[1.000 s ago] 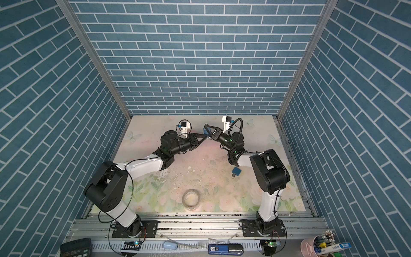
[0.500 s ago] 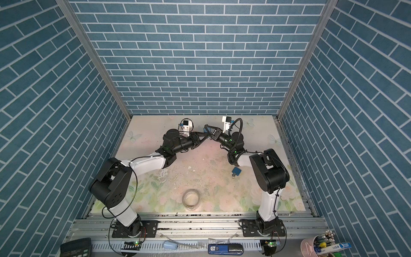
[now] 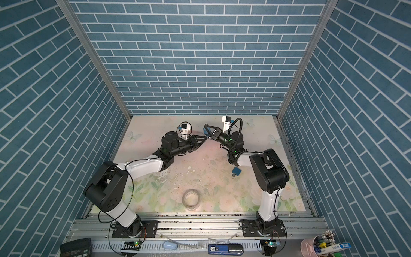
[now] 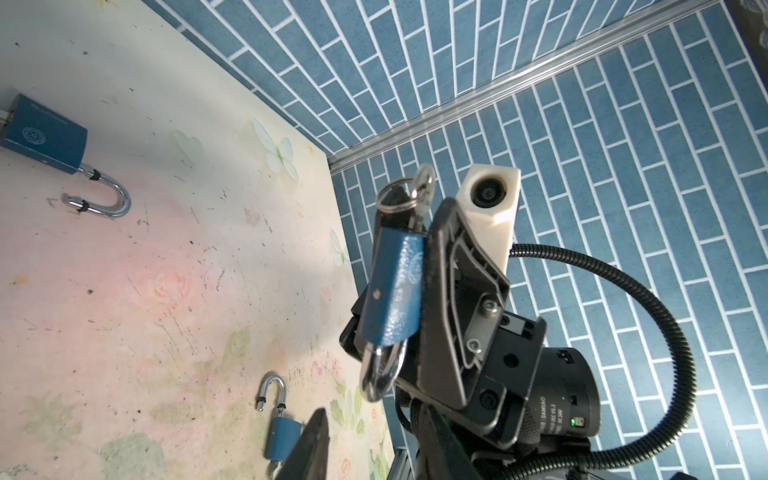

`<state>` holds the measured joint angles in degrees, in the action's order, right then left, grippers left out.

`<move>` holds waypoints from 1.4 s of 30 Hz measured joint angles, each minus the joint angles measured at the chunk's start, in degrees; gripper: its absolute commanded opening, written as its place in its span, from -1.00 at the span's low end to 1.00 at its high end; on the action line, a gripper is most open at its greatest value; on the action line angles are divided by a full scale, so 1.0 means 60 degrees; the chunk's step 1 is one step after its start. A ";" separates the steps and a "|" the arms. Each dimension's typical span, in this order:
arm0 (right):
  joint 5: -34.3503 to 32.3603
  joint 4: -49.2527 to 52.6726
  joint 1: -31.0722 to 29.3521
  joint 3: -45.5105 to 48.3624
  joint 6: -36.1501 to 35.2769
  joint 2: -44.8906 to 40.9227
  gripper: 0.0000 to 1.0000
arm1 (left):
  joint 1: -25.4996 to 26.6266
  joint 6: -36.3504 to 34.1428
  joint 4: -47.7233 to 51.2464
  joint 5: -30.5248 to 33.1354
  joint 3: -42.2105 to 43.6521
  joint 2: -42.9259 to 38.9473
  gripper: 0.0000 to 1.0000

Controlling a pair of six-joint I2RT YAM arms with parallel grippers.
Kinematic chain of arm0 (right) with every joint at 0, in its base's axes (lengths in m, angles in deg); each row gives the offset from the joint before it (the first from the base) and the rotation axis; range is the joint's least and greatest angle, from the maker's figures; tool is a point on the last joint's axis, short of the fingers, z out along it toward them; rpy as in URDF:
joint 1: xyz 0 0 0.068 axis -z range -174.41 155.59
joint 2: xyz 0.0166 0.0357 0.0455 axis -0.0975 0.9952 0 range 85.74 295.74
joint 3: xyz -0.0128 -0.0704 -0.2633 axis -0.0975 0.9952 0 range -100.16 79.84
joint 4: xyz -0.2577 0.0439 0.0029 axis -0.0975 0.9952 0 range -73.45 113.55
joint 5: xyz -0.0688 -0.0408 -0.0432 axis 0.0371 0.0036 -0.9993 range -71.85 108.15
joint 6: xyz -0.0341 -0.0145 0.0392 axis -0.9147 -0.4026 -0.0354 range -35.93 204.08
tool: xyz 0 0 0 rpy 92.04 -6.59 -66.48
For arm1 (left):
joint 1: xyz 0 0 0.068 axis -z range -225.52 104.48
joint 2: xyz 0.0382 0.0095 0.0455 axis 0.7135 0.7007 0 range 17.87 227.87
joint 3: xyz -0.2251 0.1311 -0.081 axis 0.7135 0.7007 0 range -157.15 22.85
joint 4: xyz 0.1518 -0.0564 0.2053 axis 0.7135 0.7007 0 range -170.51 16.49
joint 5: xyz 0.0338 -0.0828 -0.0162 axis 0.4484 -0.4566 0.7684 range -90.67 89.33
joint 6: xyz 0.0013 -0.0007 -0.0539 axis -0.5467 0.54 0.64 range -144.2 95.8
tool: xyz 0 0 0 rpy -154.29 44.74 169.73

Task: Lock with the key

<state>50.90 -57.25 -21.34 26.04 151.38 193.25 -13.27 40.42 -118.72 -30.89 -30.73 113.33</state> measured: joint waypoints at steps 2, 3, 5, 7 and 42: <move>-0.0004 0.0000 -0.0004 0.0000 0.0000 0.0000 -1.00 | 0.0000 0.0000 0.0011 0.0000 -0.0087 0.0124 -0.24; -0.0004 -0.0004 -0.0007 0.0000 0.0000 0.0000 -1.00 | 0.0000 0.0000 0.0033 0.0000 -0.0157 0.0178 -0.26; -0.0004 -0.0011 -0.0011 0.0000 0.0007 0.0000 -1.00 | 0.0000 -0.0004 0.0040 0.0000 -0.0317 0.0277 -0.28; -0.0004 -0.0040 -0.0015 0.0000 0.0040 0.0000 -1.00 | 0.0000 -0.0007 0.0036 0.0018 -0.0525 0.0390 -0.33; -0.0641 -0.0197 0.0084 0.0146 0.0073 0.0004 -0.88 | 0.0033 -0.0131 0.0521 -0.0036 -0.1672 0.1235 -1.00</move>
<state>47.06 -58.43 -20.84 26.91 151.82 193.27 -13.07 39.63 -115.60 -31.11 -40.77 120.74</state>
